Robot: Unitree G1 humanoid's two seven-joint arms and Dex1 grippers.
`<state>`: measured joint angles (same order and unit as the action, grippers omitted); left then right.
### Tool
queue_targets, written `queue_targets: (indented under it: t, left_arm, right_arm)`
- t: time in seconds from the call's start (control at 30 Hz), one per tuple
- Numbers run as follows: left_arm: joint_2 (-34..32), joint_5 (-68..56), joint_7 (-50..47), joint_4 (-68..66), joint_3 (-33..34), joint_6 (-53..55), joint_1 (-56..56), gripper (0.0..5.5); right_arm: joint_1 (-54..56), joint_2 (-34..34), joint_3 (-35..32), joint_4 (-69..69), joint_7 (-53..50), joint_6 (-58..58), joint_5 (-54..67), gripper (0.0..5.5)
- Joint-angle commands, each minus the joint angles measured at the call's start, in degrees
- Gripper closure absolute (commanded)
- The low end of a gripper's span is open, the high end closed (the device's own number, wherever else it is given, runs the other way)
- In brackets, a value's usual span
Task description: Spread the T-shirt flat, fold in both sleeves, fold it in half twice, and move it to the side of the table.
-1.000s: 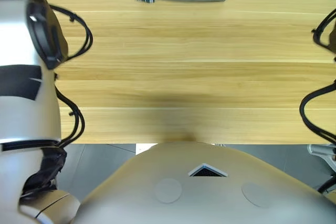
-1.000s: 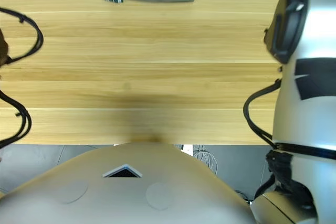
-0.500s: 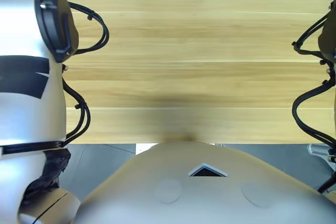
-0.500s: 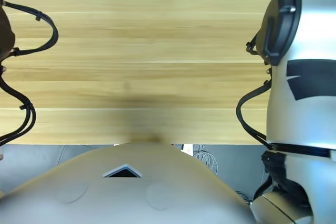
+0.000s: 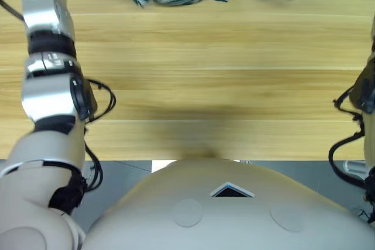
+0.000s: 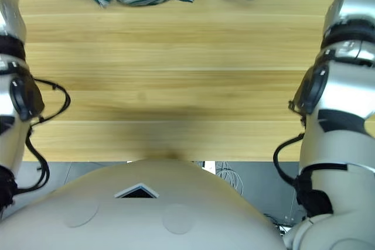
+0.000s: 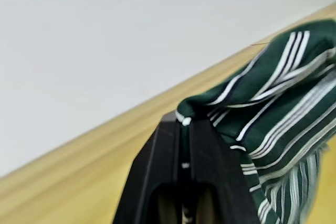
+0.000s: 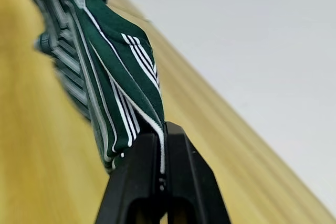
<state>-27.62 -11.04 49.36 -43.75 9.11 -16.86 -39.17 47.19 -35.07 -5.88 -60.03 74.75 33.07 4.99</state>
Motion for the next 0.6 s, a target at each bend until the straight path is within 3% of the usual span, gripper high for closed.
queue_targets:
  t: [0.03,0.17,0.33,0.53,0.57,0.6]
  left_arm:
    - [1.3,-0.5,5.4,16.0,-4.3,-4.6,28.0,5.46]
    - [4.4,4.8,3.1,12.1,-8.2,-17.5,36.5,5.46]
    - [4.5,3.0,2.3,15.3,-8.4,-27.9,42.9,5.46]
    - [1.0,13.1,-2.0,12.4,-11.0,-40.9,47.8,5.46]
    - [0.3,14.8,-2.4,10.9,-12.1,-42.2,47.9,5.24]
    - [-0.2,15.6,-2.6,9.9,-13.1,-43.0,48.0,5.14]
  right_arm:
    - [-24.2,-2.2,3.6,11.7,8.1,8.2,2.4,5.5]
    - [-34.0,0.9,4.5,9.3,2.8,12.6,0.5,5.5]
    - [-38.9,1.1,7.2,12.5,-0.4,15.0,0.0,5.5]
    - [-43.0,-1.8,8.9,15.7,0.3,14.8,1.8,5.5]
    - [-42.8,-1.7,9.2,15.4,0.0,14.4,1.8,5.5]
    - [-42.5,-1.7,9.4,15.0,-0.5,14.2,1.7,5.2]
